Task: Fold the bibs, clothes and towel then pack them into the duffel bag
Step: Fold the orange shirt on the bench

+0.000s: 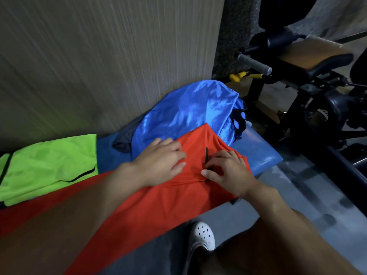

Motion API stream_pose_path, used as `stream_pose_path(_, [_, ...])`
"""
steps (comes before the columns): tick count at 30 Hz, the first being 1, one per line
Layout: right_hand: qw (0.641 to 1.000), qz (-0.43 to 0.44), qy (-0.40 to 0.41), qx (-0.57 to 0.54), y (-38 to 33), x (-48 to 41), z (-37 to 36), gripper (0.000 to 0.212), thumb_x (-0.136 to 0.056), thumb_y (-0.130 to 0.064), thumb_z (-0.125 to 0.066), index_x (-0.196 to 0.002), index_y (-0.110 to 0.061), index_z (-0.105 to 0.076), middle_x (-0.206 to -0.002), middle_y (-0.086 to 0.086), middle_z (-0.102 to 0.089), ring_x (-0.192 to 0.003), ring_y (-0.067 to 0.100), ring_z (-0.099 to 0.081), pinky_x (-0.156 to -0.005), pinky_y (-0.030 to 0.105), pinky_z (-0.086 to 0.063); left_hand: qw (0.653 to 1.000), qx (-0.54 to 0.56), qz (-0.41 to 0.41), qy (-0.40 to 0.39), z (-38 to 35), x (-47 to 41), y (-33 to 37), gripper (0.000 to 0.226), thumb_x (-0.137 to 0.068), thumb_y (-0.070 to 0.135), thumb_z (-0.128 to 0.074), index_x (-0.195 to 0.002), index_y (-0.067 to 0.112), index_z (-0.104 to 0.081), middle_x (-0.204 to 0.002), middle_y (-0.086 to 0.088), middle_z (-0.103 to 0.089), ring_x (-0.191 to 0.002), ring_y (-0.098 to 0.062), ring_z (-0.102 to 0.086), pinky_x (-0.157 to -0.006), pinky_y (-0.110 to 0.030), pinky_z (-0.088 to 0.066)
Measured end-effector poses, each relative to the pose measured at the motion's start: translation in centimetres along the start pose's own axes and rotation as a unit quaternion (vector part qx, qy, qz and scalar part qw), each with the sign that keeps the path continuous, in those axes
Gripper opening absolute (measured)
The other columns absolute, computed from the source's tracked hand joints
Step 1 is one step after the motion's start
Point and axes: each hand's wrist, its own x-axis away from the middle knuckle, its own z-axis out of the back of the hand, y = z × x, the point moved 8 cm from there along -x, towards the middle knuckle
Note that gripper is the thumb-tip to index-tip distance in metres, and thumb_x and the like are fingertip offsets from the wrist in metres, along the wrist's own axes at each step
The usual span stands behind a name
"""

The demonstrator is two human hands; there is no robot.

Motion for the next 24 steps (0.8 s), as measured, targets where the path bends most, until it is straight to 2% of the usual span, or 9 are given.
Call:
stream_pose_path(3, [0.998, -0.03, 0.048, 0.005, 1.1, 0.4, 1.4, 0.03, -0.084, -0.058, -0.062, -0.107, -0.038, -0.065, -0.12, -0.015, -0.049, -0.119, 0.013, -0.036, -0.093, 0.032, -0.021, 0.999, -0.001, -0.037, -0.01, 1.3, -4.6, 1.4, 0.039, -0.096, 0.041, -0.048, -0.133, 0.028, -0.054, -0.135, 0.004, -0.05, -0.128, -0.017, -0.043, -0.102, -0.037, -0.035])
stream_pose_path(5, [0.994, -0.076, 0.081, 0.017, 2.7, 0.8, 2.5, 0.032, -0.084, -0.05, -0.065, -0.115, -0.04, -0.061, -0.121, -0.011, -0.048, -0.119, 0.017, -0.036, -0.093, 0.034, -0.023, 0.998, -0.006, -0.063, -0.028, 1.5, -7.6, 2.4, 0.048, -0.095, 0.031, -0.056, -0.142, 0.025, -0.046, -0.15, 0.003, -0.039, -0.141, -0.018, -0.032, -0.11, -0.037, -0.028])
stream_pose_path(8, [0.977, -0.198, 0.081, -0.024, 6.2, 1.4, 2.9, 0.06, -0.082, -0.043, -0.07, -0.136, -0.029, -0.047, -0.131, 0.002, -0.049, -0.127, 0.028, -0.039, -0.104, 0.046, -0.032, 0.991, -0.028, -0.089, -0.097, -0.3, -10.7, 3.2, 0.065, -0.095, 0.026, -0.058, -0.154, 0.024, -0.029, -0.164, 0.004, -0.018, -0.152, -0.017, -0.008, -0.12, -0.037, -0.015])
stream_pose_path(10, [0.968, -0.234, 0.066, -0.056, 7.7, 1.4, 2.6, 0.071, -0.081, -0.043, -0.072, -0.142, -0.023, -0.042, -0.135, 0.006, -0.047, -0.13, 0.03, -0.039, -0.107, 0.048, -0.034, 0.984, -0.041, -0.102, -0.137, -1.6, -11.7, 3.7, 0.071, -0.095, 0.027, -0.06, -0.156, 0.023, -0.022, -0.165, 0.005, -0.016, -0.153, -0.016, -0.002, -0.122, -0.038, -0.009])
stream_pose_path(14, [0.968, -0.244, 0.047, -0.028, 8.7, 0.9, 2.5, 0.049, -0.082, -0.048, -0.069, -0.126, -0.03, -0.058, -0.123, 0.004, -0.05, -0.124, 0.029, -0.04, -0.1, 0.042, -0.031, 0.983, -0.048, -0.097, -0.147, -2.5, -12.7, 4.3, 0.066, -0.095, 0.03, -0.061, -0.152, 0.021, -0.029, -0.153, 0.001, -0.036, -0.151, -0.018, -0.014, -0.123, -0.045, -0.005])
stream_pose_path(17, [0.968, -0.244, 0.052, -0.019, 8.8, 0.7, 2.7, 0.017, -0.082, -0.044, -0.065, -0.094, -0.031, -0.063, -0.104, 0.0, -0.051, -0.117, 0.028, -0.041, -0.088, 0.038, -0.027, 0.989, -0.041, -0.087, -0.113, -2.4, -13.0, 3.8, 0.054, -0.093, 0.032, -0.062, -0.142, 0.021, -0.045, -0.128, 0.001, -0.05, -0.136, -0.018, -0.035, -0.123, -0.047, -0.004])
stream_pose_path(20, [0.972, -0.211, 0.083, -0.058, 7.9, 0.8, 3.2, 0.026, -0.081, -0.038, -0.066, -0.068, -0.024, -0.049, -0.079, -0.006, -0.051, -0.098, 0.024, -0.048, -0.083, 0.037, -0.027, 0.993, -0.021, -0.094, -0.064, -1.5, -12.6, 3.3, 0.024, -0.092, 0.031, -0.061, -0.115, 0.026, -0.064, -0.106, 0.005, -0.051, -0.12, -0.017, -0.043, -0.122, -0.043, -0.005])
stream_pose_path(22, [0.975, -0.18, 0.085, -0.099, 6.9, 1.0, 3.4, 0.029, -0.08, -0.036, -0.069, -0.066, -0.026, -0.046, -0.067, -0.008, -0.052, -0.081, 0.02, -0.052, -0.086, 0.039, -0.035, 0.994, -0.003, -0.108, -0.029, -0.5, -11.9, 2.9, 0.012, -0.09, 0.029, -0.061, -0.101, 0.028, -0.067, -0.102, 0.008, -0.052, -0.116, -0.015, -0.044, -0.12, -0.044, -0.009])
stream_pose_path(24, [0.983, -0.132, 0.052, -0.115, 5.3, 1.1, 3.4, 0.026, -0.078, -0.033, -0.071, -0.068, -0.026, -0.048, -0.064, -0.008, -0.053, -0.073, 0.019, -0.053, -0.081, 0.038, -0.042, 0.993, 0.015, -0.117, -0.001, 0.5, -10.8, 2.3, 0.009, -0.088, 0.028, -0.065, -0.097, 0.029, -0.068, -0.102, 0.011, -0.053, -0.118, -0.011, -0.043, -0.118, -0.048, -0.012])
